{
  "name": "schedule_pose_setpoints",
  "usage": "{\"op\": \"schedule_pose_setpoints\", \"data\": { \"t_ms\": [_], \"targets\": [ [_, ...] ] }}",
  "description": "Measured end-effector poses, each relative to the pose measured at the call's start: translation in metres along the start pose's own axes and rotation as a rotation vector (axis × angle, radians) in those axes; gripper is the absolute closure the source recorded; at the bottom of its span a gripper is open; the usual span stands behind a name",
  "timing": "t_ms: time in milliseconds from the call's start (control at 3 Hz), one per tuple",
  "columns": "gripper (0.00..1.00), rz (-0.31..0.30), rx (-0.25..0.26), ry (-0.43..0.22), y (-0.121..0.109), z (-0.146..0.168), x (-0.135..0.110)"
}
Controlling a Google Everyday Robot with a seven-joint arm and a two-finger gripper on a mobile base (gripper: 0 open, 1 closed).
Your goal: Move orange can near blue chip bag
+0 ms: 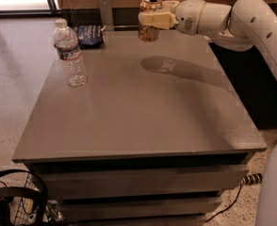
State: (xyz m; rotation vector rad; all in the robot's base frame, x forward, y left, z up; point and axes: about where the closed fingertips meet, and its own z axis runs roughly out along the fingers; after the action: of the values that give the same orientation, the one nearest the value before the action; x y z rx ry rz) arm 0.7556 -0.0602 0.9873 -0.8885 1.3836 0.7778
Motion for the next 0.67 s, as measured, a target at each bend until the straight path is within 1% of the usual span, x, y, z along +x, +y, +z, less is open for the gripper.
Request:
{"op": "schedule_pose_setpoints", "data": {
  "t_ms": [333,667],
  "targets": [
    [1.00,-0.001,0.000,0.000,-0.001,0.001,0.000],
    [1.00,-0.012,0.001,0.000,-0.026,0.020,0.007]
  ]
}}
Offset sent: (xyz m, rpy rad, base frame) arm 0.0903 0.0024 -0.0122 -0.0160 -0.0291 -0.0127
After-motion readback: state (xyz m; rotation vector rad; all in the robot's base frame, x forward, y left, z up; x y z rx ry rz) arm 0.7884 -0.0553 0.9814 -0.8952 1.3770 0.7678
